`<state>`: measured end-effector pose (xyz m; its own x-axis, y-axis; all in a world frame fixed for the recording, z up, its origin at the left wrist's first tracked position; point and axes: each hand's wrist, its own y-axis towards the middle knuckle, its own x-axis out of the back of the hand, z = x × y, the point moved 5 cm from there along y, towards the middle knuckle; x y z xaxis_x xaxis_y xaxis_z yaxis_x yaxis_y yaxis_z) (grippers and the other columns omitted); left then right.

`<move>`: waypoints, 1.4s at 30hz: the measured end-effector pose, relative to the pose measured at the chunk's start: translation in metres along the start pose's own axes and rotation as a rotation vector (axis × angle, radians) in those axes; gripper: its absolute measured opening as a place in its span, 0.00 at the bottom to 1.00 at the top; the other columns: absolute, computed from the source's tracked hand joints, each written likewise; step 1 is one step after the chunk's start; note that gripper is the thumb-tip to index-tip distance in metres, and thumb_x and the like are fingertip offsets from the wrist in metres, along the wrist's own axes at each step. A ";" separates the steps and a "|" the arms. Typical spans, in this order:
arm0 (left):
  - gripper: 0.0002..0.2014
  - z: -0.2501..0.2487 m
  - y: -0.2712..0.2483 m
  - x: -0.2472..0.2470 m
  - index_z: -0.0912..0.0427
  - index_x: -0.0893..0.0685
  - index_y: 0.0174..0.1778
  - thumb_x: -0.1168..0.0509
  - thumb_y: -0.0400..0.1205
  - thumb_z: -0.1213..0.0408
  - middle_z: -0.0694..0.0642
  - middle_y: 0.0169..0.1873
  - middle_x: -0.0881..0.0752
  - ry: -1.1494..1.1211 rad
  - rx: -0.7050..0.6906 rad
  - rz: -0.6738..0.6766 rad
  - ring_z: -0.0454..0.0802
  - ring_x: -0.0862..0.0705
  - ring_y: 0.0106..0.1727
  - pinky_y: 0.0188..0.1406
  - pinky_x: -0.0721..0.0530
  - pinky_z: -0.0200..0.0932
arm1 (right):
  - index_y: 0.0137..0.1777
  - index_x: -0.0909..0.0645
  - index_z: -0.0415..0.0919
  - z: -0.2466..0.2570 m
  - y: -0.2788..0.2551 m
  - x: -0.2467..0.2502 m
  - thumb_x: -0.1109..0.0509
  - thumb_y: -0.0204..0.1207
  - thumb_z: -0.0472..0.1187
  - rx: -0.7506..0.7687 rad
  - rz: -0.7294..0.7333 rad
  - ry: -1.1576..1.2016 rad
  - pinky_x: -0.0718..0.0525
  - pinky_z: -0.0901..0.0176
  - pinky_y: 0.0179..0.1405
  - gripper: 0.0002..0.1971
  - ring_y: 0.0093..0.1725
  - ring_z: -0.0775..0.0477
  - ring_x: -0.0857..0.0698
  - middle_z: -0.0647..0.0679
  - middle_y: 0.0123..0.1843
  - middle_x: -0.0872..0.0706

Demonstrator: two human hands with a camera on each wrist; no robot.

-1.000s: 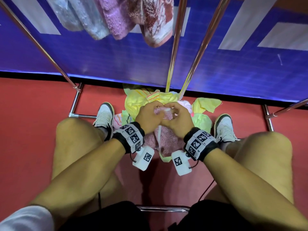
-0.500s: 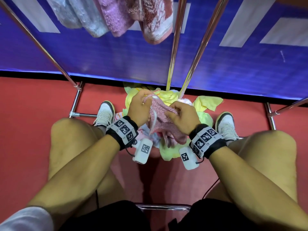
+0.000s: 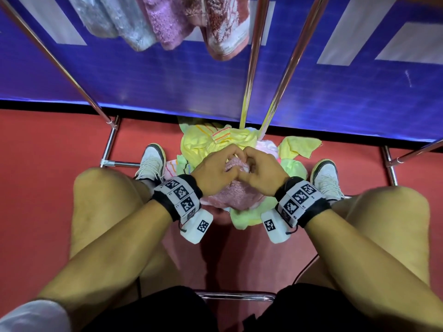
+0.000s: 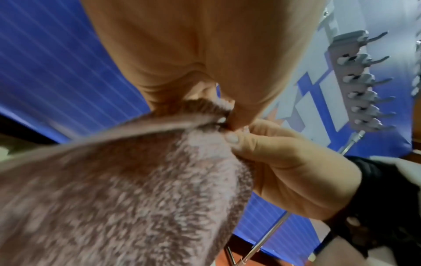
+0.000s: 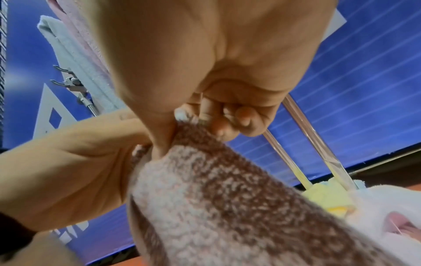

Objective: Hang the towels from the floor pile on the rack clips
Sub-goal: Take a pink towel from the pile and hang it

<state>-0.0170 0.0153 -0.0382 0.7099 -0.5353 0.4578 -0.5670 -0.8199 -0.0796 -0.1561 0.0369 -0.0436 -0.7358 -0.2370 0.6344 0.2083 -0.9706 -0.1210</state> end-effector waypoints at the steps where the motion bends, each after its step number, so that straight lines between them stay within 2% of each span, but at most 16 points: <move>1: 0.09 0.000 0.000 0.002 0.49 0.24 0.55 0.35 0.82 0.64 0.52 0.46 0.18 -0.022 0.020 -0.027 0.52 0.19 0.38 0.39 0.19 0.50 | 0.42 0.28 0.44 0.001 0.000 0.003 0.28 0.73 0.48 0.002 -0.017 0.008 0.22 0.46 0.35 0.12 0.30 0.47 0.26 0.50 0.30 0.23; 4: 0.10 0.001 0.002 0.008 0.50 0.23 0.56 0.31 0.82 0.57 0.53 0.43 0.18 -0.084 0.058 -0.088 0.49 0.20 0.40 0.39 0.23 0.44 | 0.34 0.33 0.45 0.002 0.001 0.014 0.26 0.76 0.43 0.004 -0.130 0.036 0.33 0.55 0.32 0.17 0.28 0.54 0.33 0.54 0.27 0.31; 9: 0.07 0.021 0.003 0.008 0.50 0.19 0.45 0.27 0.76 0.61 0.49 0.37 0.16 0.081 0.181 0.094 0.45 0.17 0.38 0.43 0.18 0.45 | 0.29 0.37 0.48 0.000 -0.001 0.025 0.27 0.73 0.36 -0.034 -0.246 0.098 0.37 0.55 0.31 0.21 0.29 0.55 0.34 0.53 0.27 0.33; 11: 0.08 0.029 0.006 0.020 0.48 0.20 0.35 0.28 0.73 0.64 0.53 0.33 0.16 0.158 0.242 0.049 0.51 0.18 0.34 0.37 0.19 0.47 | 0.33 0.35 0.45 -0.004 -0.003 0.032 0.31 0.71 0.32 -0.048 -0.324 0.152 0.36 0.55 0.30 0.16 0.29 0.53 0.35 0.51 0.28 0.32; 13: 0.10 0.034 0.010 0.037 0.48 0.21 0.32 0.29 0.71 0.68 0.53 0.29 0.17 0.104 0.252 -0.107 0.50 0.20 0.30 0.33 0.23 0.43 | 0.40 0.31 0.45 -0.007 -0.004 0.039 0.35 0.69 0.33 -0.079 -0.372 0.194 0.32 0.54 0.30 0.08 0.29 0.50 0.32 0.48 0.29 0.27; 16: 0.11 0.024 0.013 0.050 0.47 0.19 0.33 0.30 0.68 0.70 0.46 0.30 0.18 -0.010 0.104 -0.285 0.39 0.22 0.32 0.35 0.25 0.37 | 0.55 0.24 0.46 -0.015 -0.004 0.043 0.37 0.63 0.39 -0.113 -0.302 0.115 0.26 0.52 0.35 0.18 0.32 0.41 0.24 0.38 0.36 0.18; 19: 0.08 0.007 0.010 0.033 0.55 0.15 0.37 0.27 0.71 0.73 0.44 0.32 0.17 -0.075 -0.013 -0.217 0.33 0.22 0.34 0.39 0.25 0.33 | 0.65 0.22 0.45 -0.006 -0.002 0.029 0.33 0.62 0.40 -0.017 -0.165 0.020 0.24 0.59 0.43 0.27 0.39 0.45 0.19 0.49 0.47 0.16; 22: 0.06 0.004 0.010 0.018 0.49 0.16 0.36 0.24 0.69 0.60 0.46 0.33 0.16 -0.105 -0.019 -0.198 0.43 0.20 0.37 0.41 0.22 0.42 | 0.70 0.24 0.45 0.006 -0.001 0.007 0.28 0.68 0.36 0.078 -0.073 -0.001 0.19 0.58 0.45 0.27 0.38 0.48 0.17 0.54 0.53 0.17; 24: 0.10 0.010 0.010 0.017 0.50 0.16 0.35 0.22 0.68 0.54 0.48 0.34 0.15 -0.121 0.037 -0.227 0.44 0.20 0.37 0.41 0.21 0.44 | 0.68 0.22 0.46 0.011 0.000 0.001 0.33 0.71 0.37 0.092 -0.064 -0.005 0.20 0.57 0.42 0.23 0.34 0.49 0.18 0.55 0.47 0.16; 26: 0.13 0.014 0.011 0.018 0.58 0.15 0.37 0.18 0.68 0.59 0.51 0.32 0.16 -0.151 0.102 -0.202 0.41 0.21 0.32 0.37 0.22 0.40 | 0.62 0.19 0.45 0.010 0.001 0.002 0.38 0.71 0.40 0.072 -0.070 -0.011 0.24 0.58 0.39 0.19 0.34 0.49 0.21 0.53 0.42 0.16; 28: 0.14 0.020 0.013 0.018 0.65 0.17 0.37 0.18 0.70 0.64 0.48 0.29 0.22 -0.113 0.172 -0.110 0.37 0.26 0.28 0.34 0.26 0.35 | 0.50 0.20 0.43 0.009 0.000 0.009 0.43 0.71 0.39 0.063 -0.126 0.007 0.31 0.57 0.36 0.13 0.34 0.46 0.24 0.50 0.34 0.19; 31: 0.21 0.033 0.012 0.011 0.62 0.28 0.28 0.21 0.71 0.60 0.49 0.25 0.31 -0.036 0.238 0.077 0.42 0.33 0.26 0.33 0.31 0.42 | 0.40 0.28 0.43 0.006 -0.001 0.021 0.45 0.72 0.38 0.035 -0.209 0.066 0.38 0.56 0.34 0.05 0.33 0.49 0.30 0.45 0.30 0.25; 33: 0.21 0.031 0.011 0.005 0.61 0.30 0.27 0.24 0.76 0.61 0.50 0.24 0.32 -0.055 0.226 0.090 0.42 0.34 0.26 0.31 0.33 0.44 | 0.39 0.29 0.42 0.004 -0.001 0.023 0.42 0.70 0.40 0.003 -0.201 0.114 0.36 0.55 0.33 0.02 0.31 0.53 0.30 0.47 0.30 0.26; 36: 0.17 0.015 0.011 0.001 0.71 0.24 0.31 0.28 0.77 0.62 0.53 0.26 0.28 -0.161 0.128 0.088 0.45 0.32 0.29 0.31 0.32 0.43 | 0.50 0.24 0.43 0.009 0.001 0.015 0.31 0.71 0.41 0.010 -0.082 0.134 0.24 0.53 0.36 0.09 0.34 0.48 0.22 0.45 0.36 0.16; 38: 0.19 0.013 0.012 -0.002 0.63 0.30 0.27 0.26 0.77 0.70 0.45 0.24 0.34 -0.187 0.109 0.093 0.42 0.37 0.27 0.29 0.37 0.40 | 0.49 0.20 0.41 0.013 0.003 0.013 0.27 0.75 0.42 0.021 -0.081 0.074 0.18 0.51 0.44 0.08 0.40 0.45 0.17 0.46 0.40 0.13; 42: 0.24 0.011 0.008 -0.001 0.52 0.33 0.25 0.23 0.75 0.72 0.40 0.17 0.34 -0.147 0.163 0.061 0.37 0.37 0.22 0.26 0.38 0.34 | 0.42 0.20 0.35 0.022 0.000 0.028 0.27 0.78 0.40 0.048 -0.202 0.101 0.20 0.49 0.43 0.08 0.38 0.46 0.19 0.44 0.36 0.15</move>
<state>-0.0178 0.0065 -0.0493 0.7362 -0.5993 0.3144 -0.5444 -0.8004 -0.2509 -0.1623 0.0313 -0.0092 -0.8259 -0.0432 0.5622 0.0787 -0.9961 0.0390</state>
